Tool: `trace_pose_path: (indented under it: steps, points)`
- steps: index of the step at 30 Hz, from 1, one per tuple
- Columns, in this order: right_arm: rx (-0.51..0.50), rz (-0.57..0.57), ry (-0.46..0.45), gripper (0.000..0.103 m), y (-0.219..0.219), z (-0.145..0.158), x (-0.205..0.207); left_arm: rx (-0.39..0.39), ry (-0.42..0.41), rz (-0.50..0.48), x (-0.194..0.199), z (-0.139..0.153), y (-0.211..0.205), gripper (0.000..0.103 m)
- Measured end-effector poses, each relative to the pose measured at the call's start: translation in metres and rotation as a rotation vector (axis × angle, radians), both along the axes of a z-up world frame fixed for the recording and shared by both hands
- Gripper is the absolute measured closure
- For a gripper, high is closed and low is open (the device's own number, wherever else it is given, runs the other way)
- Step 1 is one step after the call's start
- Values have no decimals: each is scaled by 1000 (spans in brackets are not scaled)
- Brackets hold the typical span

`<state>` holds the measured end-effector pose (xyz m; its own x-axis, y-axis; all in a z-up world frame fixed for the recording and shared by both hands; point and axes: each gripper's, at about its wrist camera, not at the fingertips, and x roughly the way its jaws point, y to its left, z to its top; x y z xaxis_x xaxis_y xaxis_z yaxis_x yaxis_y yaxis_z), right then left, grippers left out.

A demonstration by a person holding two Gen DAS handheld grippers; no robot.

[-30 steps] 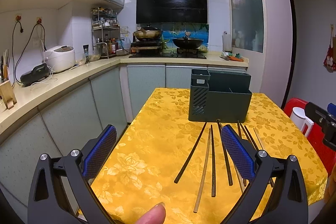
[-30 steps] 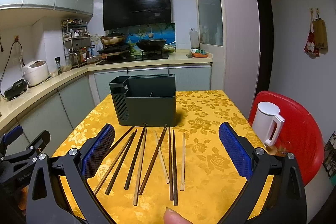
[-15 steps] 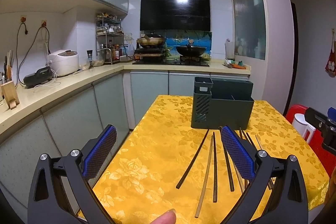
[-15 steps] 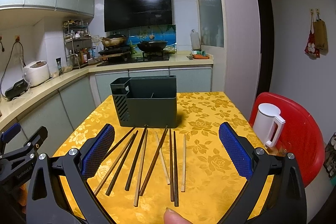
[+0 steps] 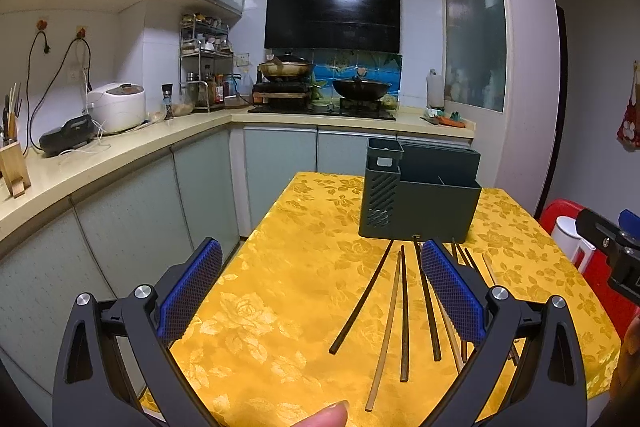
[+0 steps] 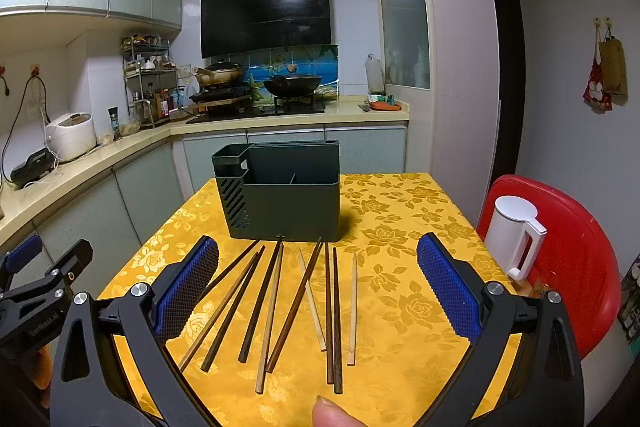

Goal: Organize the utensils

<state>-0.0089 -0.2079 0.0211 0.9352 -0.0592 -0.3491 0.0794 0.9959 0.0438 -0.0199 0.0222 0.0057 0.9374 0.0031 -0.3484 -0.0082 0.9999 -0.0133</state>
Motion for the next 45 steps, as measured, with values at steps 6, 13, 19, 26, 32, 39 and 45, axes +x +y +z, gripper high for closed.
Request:
trace_pose_path:
  steps: [6,13,19,26,32,39,45]
  points:
    - [0,0,10,7,1,-3,3,4,8,-10,1,-3,-3,7]
    - [1,0,8,7,2,-4,3,2,12,-10,1,-4,-3,7]
    - [0,0,9,7,1,-3,3,3,12,-11,1,-4,-2,7]
    - [-1,-2,14,7,2,-7,4,6,16,-11,2,-6,-3,7]
    - [-3,-3,26,7,0,-11,7,10,26,-12,5,-11,-3,7]
    - [-1,-6,41,7,-2,-12,12,10,42,-13,9,-15,-3,7]
    - [-2,-10,53,7,-5,-14,16,14,52,-13,12,-16,-3,7]
